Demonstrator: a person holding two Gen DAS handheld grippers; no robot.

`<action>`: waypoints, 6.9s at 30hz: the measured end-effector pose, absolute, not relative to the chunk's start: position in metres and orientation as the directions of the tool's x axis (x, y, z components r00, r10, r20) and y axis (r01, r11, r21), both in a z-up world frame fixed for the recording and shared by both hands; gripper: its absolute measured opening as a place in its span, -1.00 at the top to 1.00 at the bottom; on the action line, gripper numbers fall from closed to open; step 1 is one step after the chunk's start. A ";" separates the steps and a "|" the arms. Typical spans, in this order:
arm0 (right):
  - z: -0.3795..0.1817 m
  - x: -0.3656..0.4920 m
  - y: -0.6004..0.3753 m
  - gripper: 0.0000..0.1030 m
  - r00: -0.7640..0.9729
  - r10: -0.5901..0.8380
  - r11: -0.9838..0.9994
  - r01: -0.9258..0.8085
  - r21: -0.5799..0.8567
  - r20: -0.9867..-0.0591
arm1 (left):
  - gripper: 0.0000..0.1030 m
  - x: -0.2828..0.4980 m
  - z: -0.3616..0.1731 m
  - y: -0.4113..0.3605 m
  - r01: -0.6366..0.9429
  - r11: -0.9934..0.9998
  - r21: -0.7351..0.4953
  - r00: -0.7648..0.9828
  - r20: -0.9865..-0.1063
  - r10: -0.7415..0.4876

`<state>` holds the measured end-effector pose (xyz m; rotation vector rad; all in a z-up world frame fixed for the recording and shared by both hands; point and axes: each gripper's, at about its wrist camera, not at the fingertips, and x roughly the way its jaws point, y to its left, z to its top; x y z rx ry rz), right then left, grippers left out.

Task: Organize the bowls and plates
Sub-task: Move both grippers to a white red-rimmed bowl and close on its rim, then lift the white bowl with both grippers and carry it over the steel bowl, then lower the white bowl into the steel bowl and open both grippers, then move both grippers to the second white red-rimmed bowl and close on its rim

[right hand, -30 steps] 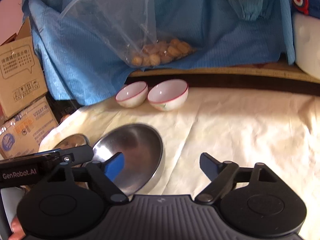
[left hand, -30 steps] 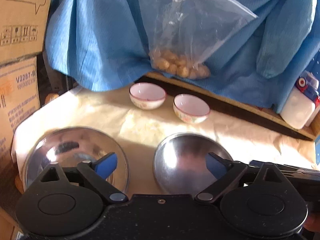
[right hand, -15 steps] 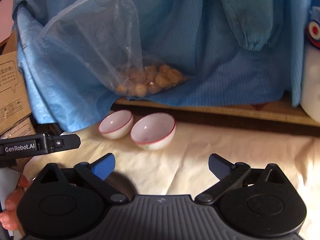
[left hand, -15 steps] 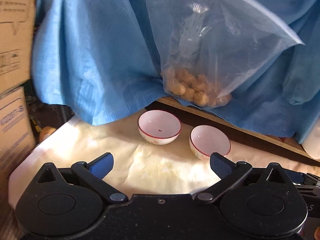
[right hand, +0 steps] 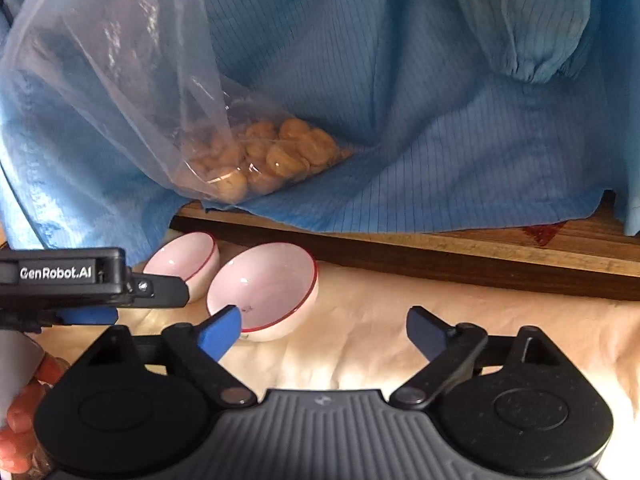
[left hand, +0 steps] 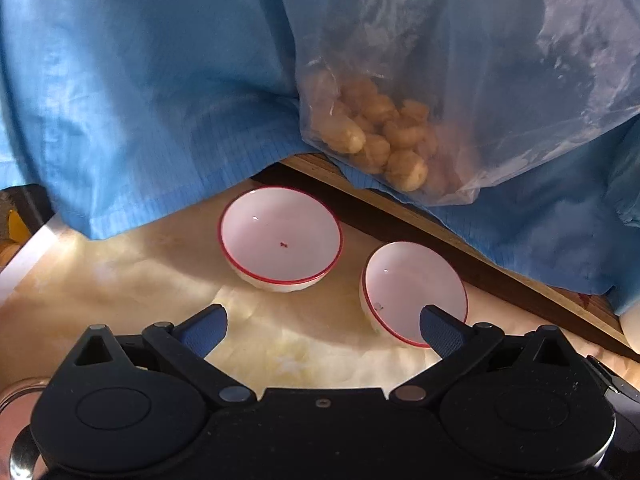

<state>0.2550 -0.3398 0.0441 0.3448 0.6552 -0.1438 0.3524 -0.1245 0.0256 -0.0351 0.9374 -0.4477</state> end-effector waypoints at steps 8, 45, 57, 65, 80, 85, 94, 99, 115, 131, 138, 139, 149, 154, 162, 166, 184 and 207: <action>0.034 0.261 -0.344 -0.46 0.799 -0.005 0.920 0.239 0.310 -0.601 | -0.88 0.360 0.022 -0.131 0.347 0.897 -0.275 0.488 -0.763 -0.423; 0.018 0.287 -0.332 0.61 0.771 0.100 0.920 0.169 0.353 -0.629 | 0.88 0.365 0.001 -0.151 0.403 0.855 -0.326 0.385 -0.787 -0.482; 0.056 0.249 -0.325 0.61 0.825 0.092 0.931 0.127 0.342 -0.558 | 0.87 0.326 0.049 -0.138 0.447 0.835 -0.321 0.452 -0.725 -0.520; 0.076 0.220 -0.301 0.60 0.833 0.128 0.942 0.067 0.328 -0.539 | 0.86 0.289 0.064 -0.099 0.459 0.832 -0.313 0.476 -0.703 -0.528; 0.073 0.169 -0.271 0.58 0.800 0.176 0.941 0.034 0.338 -0.573 | 0.86 0.241 0.052 -0.063 0.448 0.825 -0.345 0.445 -0.714 -0.540; 0.067 0.161 -0.264 0.57 0.779 0.181 0.946 0.029 0.323 -0.600 | 0.86 0.230 0.044 -0.057 0.444 0.830 -0.337 0.440 -0.726 -0.529; 0.058 0.158 -0.260 0.55 0.756 0.183 0.949 0.032 0.315 -0.628 | 0.85 0.227 0.032 -0.054 0.419 0.835 -0.356 0.411 -0.746 -0.524; 0.056 0.160 -0.259 0.50 0.748 0.188 0.948 0.032 0.317 -0.636 | 0.84 0.229 0.030 -0.053 0.408 0.839 -0.359 0.402 -0.755 -0.518; 0.052 0.161 -0.261 0.36 0.739 0.181 0.947 0.048 0.318 -0.649 | 0.84 0.232 0.022 -0.055 0.393 0.848 -0.354 0.385 -0.775 -0.502; 0.054 0.159 -0.262 0.34 0.750 0.174 0.948 0.049 0.316 -0.638 | 0.81 0.236 0.021 -0.058 0.406 0.849 -0.338 0.381 -0.782 -0.494; 0.056 0.157 -0.264 0.34 0.755 0.173 0.947 0.049 0.318 -0.632 | 0.74 0.235 0.025 -0.055 0.438 0.833 -0.338 0.380 -0.770 -0.512; 0.057 0.157 -0.264 0.34 0.755 0.172 0.948 0.048 0.315 -0.632 | 0.73 0.235 0.026 -0.055 0.440 0.831 -0.340 0.381 -0.767 -0.516; 0.074 0.157 -0.270 0.23 0.787 0.153 0.956 0.035 0.291 -0.597 | 0.32 0.243 0.042 -0.048 0.435 0.843 -0.315 0.463 -0.725 -0.510; 0.078 0.161 -0.275 0.15 0.800 0.142 0.958 0.037 0.283 -0.583 | -0.13 0.254 0.049 -0.045 0.409 0.868 -0.281 0.526 -0.705 -0.476; 0.080 0.184 -0.291 -0.55 0.818 0.119 0.956 0.059 0.288 -0.563 | -0.94 0.275 0.056 -0.053 0.346 0.930 -0.123 0.665 -0.667 -0.336; 0.080 0.201 -0.299 -0.96 0.840 0.065 0.951 0.112 0.289 -0.538 | -0.97 0.296 0.057 -0.056 0.329 0.939 -0.096 0.674 -0.673 -0.305; 0.047 0.300 -0.303 -0.99 0.762 0.105 0.945 0.123 0.303 -0.639 | -0.98 0.393 0.021 -0.060 0.230 0.973 -0.013 0.633 -0.758 -0.160; 0.041 0.359 -0.278 -0.51 0.711 0.119 0.976 0.046 0.215 -0.693 | -0.73 0.434 -0.005 -0.076 0.208 0.972 -0.108 0.578 -0.788 -0.211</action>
